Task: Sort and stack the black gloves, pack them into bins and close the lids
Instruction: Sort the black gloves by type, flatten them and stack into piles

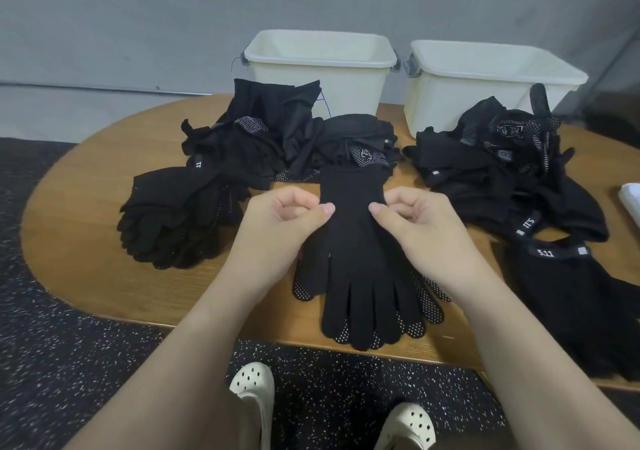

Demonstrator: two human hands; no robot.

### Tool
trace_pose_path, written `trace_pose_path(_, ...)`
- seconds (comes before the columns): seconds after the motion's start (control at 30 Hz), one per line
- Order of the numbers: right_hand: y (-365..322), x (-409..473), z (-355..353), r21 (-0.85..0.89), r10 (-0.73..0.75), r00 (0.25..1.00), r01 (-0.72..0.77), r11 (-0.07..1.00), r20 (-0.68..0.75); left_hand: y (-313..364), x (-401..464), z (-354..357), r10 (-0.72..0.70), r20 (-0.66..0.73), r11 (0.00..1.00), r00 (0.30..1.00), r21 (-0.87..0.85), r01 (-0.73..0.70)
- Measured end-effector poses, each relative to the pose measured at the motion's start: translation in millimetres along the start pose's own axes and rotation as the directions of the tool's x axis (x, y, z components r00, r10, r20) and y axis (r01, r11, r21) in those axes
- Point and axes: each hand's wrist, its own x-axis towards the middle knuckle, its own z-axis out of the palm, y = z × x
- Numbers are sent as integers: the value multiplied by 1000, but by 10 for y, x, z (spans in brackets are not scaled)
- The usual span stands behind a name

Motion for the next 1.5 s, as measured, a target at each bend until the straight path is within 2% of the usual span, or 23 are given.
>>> trace_pose_path(0.1, 124, 114, 61, -149, 1, 1000, -5, 989, -31, -94, 54, -22, 100, -62, 936, 993, 344, -73)
trace_pose_path(0.2, 206, 183, 134, -269, 23, 998, -38, 962, -61, -151, 95, -58, 135, -85, 878, 987, 472, -79)
trace_pose_path(0.43, 266, 273, 217, -392, 46, 996, -73, 917, -79, -217, 151, -137, 77, -82, 839, 994, 543, -20)
trace_pose_path(0.67, 289, 261, 307, -509, -13, 987, -70, 858, -158, -248, 207, -120, 11, -96, 842, 995, 539, 43)
trace_pose_path(1.0, 230, 171, 381, -741, -87, 978, -86, 666, -192, -306, 258, -108, 9, -111, 813, 994, 580, 57)
trace_pose_path(1.13, 223, 162, 369, -727, -70, 978, -99, 680, -199, -283, 251, -66, 73, -132, 766, 989, 642, 29)
trace_pose_path(1.27, 228, 181, 366, -716, -58, 980, -97, 692, -189, -277, 353, -50, 244, -66, 649, 968, 753, -112)
trace_pose_path(1.4, 238, 186, 350, -725, -61, 983, -83, 683, -171, -359, 523, -49, 216, 91, 621, 972, 755, -209)
trace_pose_path(1.5, 272, 174, 369, -763, -192, 975, 36, 645, -116, -409, 597, -60, 208, 72, 665, 976, 721, -195)
